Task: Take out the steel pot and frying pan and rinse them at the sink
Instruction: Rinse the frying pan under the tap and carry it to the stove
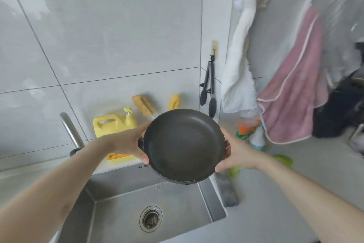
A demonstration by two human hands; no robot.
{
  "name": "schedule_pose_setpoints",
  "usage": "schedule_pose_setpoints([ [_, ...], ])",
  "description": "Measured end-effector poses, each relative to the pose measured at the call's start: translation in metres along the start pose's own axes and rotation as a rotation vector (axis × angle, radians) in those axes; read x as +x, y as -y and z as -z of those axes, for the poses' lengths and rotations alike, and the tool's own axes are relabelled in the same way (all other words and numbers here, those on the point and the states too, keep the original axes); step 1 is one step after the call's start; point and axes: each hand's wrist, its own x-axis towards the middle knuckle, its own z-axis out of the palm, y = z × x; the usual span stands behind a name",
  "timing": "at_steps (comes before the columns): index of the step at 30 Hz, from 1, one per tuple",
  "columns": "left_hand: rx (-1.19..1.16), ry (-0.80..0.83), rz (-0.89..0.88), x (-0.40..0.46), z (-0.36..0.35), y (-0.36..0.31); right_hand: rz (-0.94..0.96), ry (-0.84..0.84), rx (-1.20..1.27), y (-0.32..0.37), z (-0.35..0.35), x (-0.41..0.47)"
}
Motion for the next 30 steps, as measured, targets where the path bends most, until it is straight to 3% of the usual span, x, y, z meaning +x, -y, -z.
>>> schedule_pose_setpoints([
  [6,0.117,0.127,-0.157,0.053,-0.050,-0.099,-0.119,-0.179,0.053,-0.042,0.053,-0.114],
  [12,0.160,0.300,-0.370,0.096,-0.143,-0.247,-0.282,-0.403,0.031,-0.089,0.115,-0.276],
  [21,0.169,0.626,-0.701,0.107,-0.355,-0.500,-0.558,-0.732,0.011,-0.144,0.183,-0.585],
  [30,0.317,0.990,-1.063,0.079,-0.556,-0.730,-0.788,-1.118,0.101,-0.138,0.164,-0.811],
])
